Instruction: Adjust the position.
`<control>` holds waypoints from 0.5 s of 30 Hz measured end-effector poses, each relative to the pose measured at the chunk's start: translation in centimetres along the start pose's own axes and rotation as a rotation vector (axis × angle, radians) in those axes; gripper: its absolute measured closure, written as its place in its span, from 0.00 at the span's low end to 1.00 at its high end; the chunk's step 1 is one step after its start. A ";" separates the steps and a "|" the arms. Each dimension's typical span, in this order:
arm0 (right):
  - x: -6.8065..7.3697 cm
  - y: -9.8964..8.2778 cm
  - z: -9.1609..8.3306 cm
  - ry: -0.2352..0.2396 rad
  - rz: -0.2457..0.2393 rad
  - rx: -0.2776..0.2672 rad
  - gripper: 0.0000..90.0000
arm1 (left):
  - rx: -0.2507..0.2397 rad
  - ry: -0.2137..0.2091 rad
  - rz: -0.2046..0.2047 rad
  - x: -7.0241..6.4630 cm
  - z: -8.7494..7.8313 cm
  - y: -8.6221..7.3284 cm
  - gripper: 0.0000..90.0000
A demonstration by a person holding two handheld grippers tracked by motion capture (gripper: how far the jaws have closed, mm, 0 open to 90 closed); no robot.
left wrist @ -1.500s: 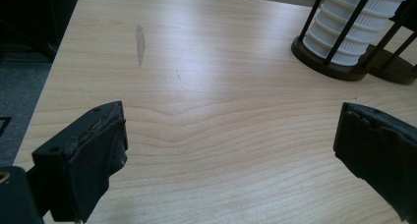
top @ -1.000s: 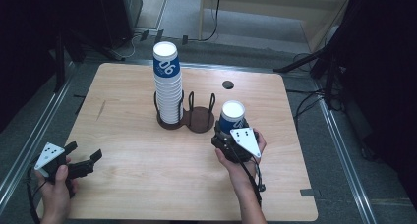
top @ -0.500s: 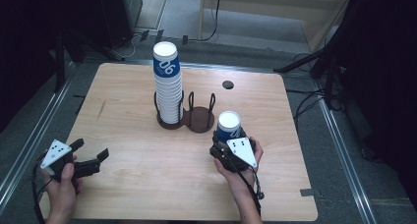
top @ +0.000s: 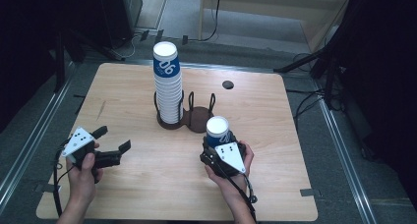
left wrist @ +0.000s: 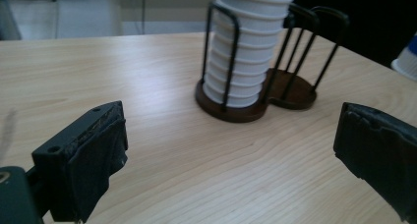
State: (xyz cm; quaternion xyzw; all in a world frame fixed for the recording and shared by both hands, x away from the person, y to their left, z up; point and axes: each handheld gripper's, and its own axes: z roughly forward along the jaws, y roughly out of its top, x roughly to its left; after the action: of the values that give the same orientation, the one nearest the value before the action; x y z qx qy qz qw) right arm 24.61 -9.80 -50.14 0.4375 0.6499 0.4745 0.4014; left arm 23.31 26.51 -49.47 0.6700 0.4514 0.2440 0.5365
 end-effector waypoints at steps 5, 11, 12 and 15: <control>0.6 -0.4 -0.1 0.007 -0.020 0.008 0.23 | 0.028 -0.063 0.036 -1.6 0.9 0.5 0.01; 1.7 -1.0 -0.1 0.025 -0.055 0.017 0.23 | 0.042 -0.165 0.042 -3.1 1.8 0.9 0.01; 1.9 -1.0 -0.2 0.025 -0.061 0.018 0.23 | 0.043 -0.199 0.037 -3.4 2.0 1.0 0.01; 2.7 -1.3 -0.2 0.034 -0.098 0.020 0.23 | 0.049 -0.232 0.049 -4.3 2.3 1.4 0.01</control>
State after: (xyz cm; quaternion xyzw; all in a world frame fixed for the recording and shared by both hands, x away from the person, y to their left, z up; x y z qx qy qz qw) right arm 23.34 -7.54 -51.63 0.4009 0.6819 0.4551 0.4089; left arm 23.60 21.60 -48.22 0.7175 0.3756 0.1671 0.5624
